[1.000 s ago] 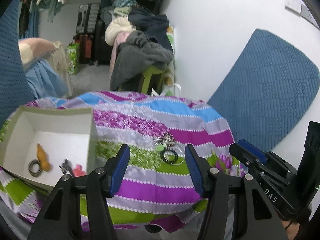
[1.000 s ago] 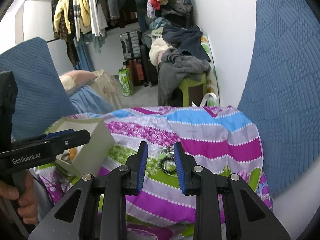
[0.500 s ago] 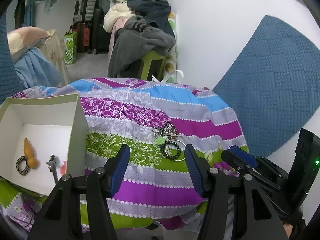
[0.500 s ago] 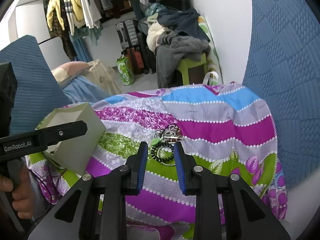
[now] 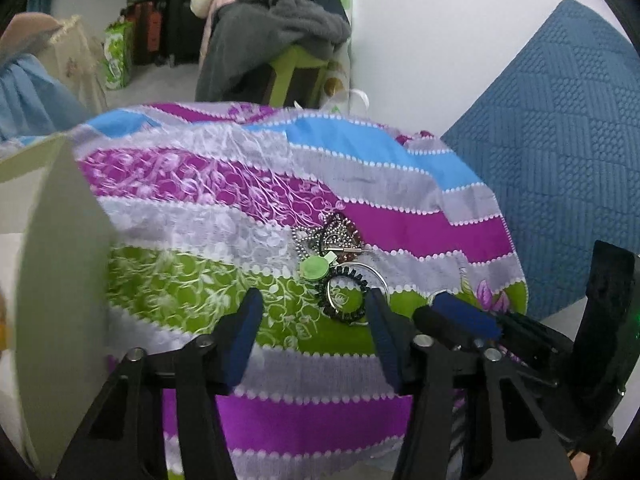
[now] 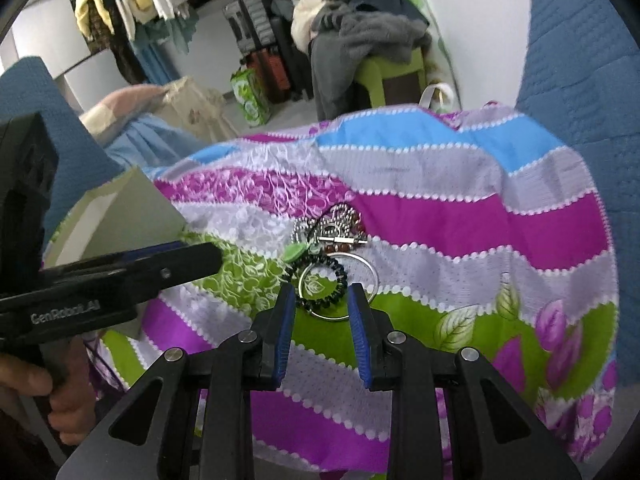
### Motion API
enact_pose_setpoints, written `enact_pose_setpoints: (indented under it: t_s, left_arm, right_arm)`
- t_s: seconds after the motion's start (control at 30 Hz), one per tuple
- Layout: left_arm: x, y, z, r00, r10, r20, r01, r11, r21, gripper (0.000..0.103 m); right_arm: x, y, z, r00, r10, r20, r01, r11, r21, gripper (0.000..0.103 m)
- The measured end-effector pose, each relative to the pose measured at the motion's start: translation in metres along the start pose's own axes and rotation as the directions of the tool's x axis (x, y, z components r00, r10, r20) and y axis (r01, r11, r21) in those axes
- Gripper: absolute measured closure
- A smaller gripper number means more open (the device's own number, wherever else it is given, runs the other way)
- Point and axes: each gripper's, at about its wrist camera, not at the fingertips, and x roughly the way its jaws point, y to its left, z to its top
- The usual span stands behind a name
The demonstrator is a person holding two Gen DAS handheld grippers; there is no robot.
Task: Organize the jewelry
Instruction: 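Grasp the green round clip with the left tool while the right tool grasps the black coil hair tie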
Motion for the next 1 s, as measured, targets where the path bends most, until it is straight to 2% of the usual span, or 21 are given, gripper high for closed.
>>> enact_pose_setpoints:
  t_s: [0.17, 0.33, 0.53, 0.7, 0.83, 1.0]
  left_arm:
    - [0.034, 0.01, 0.007, 0.999, -0.027, -0.046, 0.026, 0.999, -0.033, 0.056]
    - [0.058, 0.012, 0.013, 0.996, -0.042, -0.076, 0.04, 0.999, -0.026, 0.058]
    - [0.08, 0.009, 0.016, 0.992, -0.059, -0.11, 0.058, 0.998, -0.01, 0.063]
    - [0.084, 0.006, 0.015, 0.994, -0.055, -0.097, 0.055, 0.998, 0.0, 0.064]
    - [0.089, 0.002, 0.016, 0.995, -0.042, -0.088, 0.044, 0.999, 0.019, 0.073]
    - [0.095, -0.008, 0.016, 0.996, -0.029, -0.082, 0.034, 0.998, 0.06, 0.078]
  right_arm:
    - [0.026, -0.004, 0.007, 0.999, 0.006, -0.047, -0.008, 0.999, -0.032, 0.078]
    - [0.05, -0.006, 0.012, 0.996, 0.013, -0.091, -0.018, 0.998, -0.058, 0.079]
    - [0.063, -0.008, 0.007, 0.992, -0.029, -0.12, 0.019, 0.996, -0.084, 0.082]
    - [0.068, -0.008, 0.003, 0.991, -0.041, -0.125, 0.029, 0.995, -0.098, 0.083]
    - [0.071, -0.005, 0.001, 0.991, -0.066, -0.118, 0.051, 0.99, -0.129, 0.085]
    - [0.073, -0.002, 0.001, 0.987, -0.113, -0.111, 0.095, 0.984, -0.151, 0.095]
